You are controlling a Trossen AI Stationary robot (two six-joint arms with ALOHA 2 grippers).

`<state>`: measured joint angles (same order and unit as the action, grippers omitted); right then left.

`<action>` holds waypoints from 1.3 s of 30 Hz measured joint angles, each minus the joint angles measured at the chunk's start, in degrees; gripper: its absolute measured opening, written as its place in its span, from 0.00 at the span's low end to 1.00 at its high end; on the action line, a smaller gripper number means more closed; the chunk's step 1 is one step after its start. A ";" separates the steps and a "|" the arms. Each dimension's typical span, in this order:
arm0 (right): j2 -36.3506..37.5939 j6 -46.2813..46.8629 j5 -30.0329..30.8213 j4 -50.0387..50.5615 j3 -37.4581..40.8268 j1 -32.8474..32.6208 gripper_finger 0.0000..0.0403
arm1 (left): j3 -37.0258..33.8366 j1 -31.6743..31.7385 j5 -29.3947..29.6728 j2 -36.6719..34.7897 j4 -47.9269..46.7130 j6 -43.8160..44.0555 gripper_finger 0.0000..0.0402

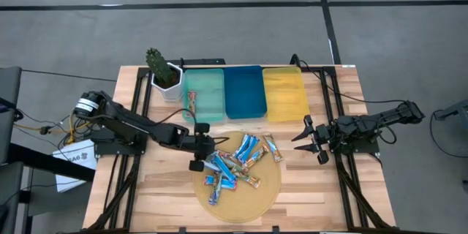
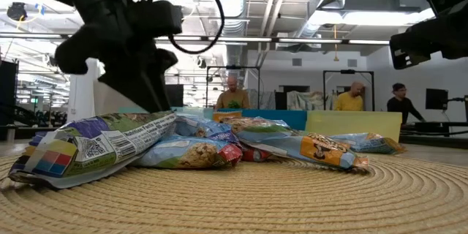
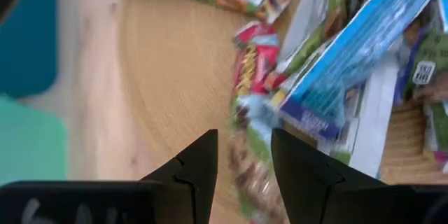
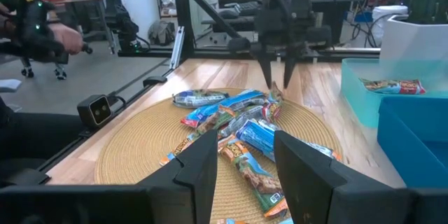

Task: Pick and place Granola Bars by type
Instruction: Put the red granola bar into the green bin

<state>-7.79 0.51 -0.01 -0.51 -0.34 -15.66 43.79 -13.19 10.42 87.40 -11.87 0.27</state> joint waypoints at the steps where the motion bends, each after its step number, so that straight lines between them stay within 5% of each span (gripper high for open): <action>1: -0.02 0.00 0.01 -0.10 0.00 0.01 0.33 | 0.02 0.00 -0.14 0.52 -0.13 0.00 0.32; 31: -0.07 0.00 0.00 -0.03 0.00 0.02 0.33 | 0.39 0.15 -3.66 5.57 -1.32 0.86 0.31; 39: -0.07 0.00 0.02 -0.01 0.00 0.02 0.33 | 0.39 0.17 -3.57 5.57 -1.26 0.92 0.13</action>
<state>-7.86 0.51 0.01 -0.51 -0.34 -15.64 44.18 -13.02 6.85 92.97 -13.13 1.19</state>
